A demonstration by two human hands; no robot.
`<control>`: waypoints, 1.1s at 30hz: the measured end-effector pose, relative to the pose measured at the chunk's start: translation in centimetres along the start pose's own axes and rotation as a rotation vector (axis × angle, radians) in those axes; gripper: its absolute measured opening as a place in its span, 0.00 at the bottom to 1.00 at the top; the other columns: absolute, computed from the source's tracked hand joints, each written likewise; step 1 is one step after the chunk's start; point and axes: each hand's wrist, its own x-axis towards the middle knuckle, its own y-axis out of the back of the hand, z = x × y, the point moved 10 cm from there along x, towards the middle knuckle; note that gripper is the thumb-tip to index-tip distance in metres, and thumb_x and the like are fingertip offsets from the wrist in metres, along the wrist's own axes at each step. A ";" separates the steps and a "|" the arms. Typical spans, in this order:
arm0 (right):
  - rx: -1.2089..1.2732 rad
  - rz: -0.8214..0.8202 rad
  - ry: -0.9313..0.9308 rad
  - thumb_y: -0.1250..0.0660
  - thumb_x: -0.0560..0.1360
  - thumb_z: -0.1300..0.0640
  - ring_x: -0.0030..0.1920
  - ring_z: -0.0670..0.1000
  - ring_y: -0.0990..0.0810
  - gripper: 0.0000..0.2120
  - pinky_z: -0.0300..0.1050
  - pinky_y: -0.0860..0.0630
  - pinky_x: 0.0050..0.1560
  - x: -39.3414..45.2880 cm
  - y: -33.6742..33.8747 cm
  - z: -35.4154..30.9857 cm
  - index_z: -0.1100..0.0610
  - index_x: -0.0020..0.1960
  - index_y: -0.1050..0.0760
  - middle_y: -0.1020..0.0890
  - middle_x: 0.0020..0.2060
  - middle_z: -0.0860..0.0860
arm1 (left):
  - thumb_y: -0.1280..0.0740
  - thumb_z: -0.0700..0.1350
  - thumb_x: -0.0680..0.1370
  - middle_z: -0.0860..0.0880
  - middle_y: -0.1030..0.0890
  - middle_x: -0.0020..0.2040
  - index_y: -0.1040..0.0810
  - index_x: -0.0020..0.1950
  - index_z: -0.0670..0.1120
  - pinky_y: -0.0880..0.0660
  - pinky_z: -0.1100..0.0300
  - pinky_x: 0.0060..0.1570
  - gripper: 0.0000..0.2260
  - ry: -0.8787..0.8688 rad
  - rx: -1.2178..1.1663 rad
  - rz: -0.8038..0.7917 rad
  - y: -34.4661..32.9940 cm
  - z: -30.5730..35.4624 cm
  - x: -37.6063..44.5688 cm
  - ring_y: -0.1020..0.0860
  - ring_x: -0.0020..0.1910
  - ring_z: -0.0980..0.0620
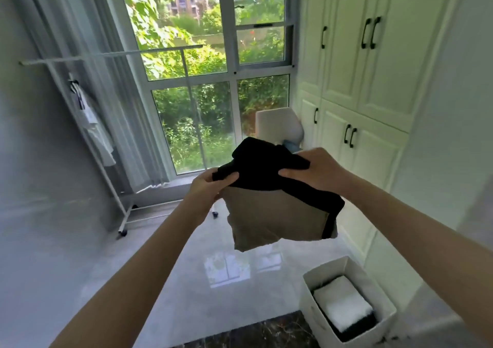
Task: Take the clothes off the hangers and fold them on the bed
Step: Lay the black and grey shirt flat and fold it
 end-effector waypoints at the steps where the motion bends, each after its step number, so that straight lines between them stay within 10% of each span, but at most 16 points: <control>1: -0.016 0.036 -0.038 0.28 0.72 0.55 0.26 0.39 0.30 0.20 0.32 0.36 0.32 0.1 1.0 1.1 0.53 0.27 0.34 0.31 0.20 0.42 | 0.28 0.41 0.71 0.49 0.16 0.45 0.20 0.51 0.46 0.24 0.61 0.43 0.09 0.015 -0.013 -0.074 -1.5 -0.2 1.7 0.20 0.46 0.51; 7: -0.050 0.124 -0.302 0.29 0.73 0.51 0.27 0.39 0.30 0.17 0.32 0.35 0.31 -1.9 5.2 8.8 0.62 0.34 0.29 0.28 0.28 0.48 | 0.28 0.43 0.70 0.46 0.17 0.52 0.20 0.55 0.45 0.24 0.58 0.54 0.14 0.073 0.024 -0.449 -10.6 -1.4 7.6 0.20 0.51 0.50; 16: 0.067 0.311 -0.661 0.30 0.74 0.53 0.35 0.45 0.26 0.12 0.33 0.31 0.36 -10.2 10.8 23.6 0.63 0.44 0.23 0.24 0.34 0.49 | 0.32 0.47 0.76 0.55 0.16 0.46 0.19 0.53 0.52 0.24 0.68 0.41 0.07 0.102 0.217 -0.754 -28.0 -8.9 12.6 0.19 0.47 0.58; 33: 0.343 0.434 -1.061 0.35 0.77 0.51 0.42 0.39 0.24 0.08 0.27 0.30 0.33 -13.5 7.4 54.7 0.50 0.55 0.26 0.21 0.44 0.43 | 0.31 0.45 0.76 0.48 0.17 0.53 0.19 0.54 0.48 0.24 0.62 0.51 0.07 0.426 0.164 -0.777 -45.8 -34.3 24.8 0.20 0.54 0.53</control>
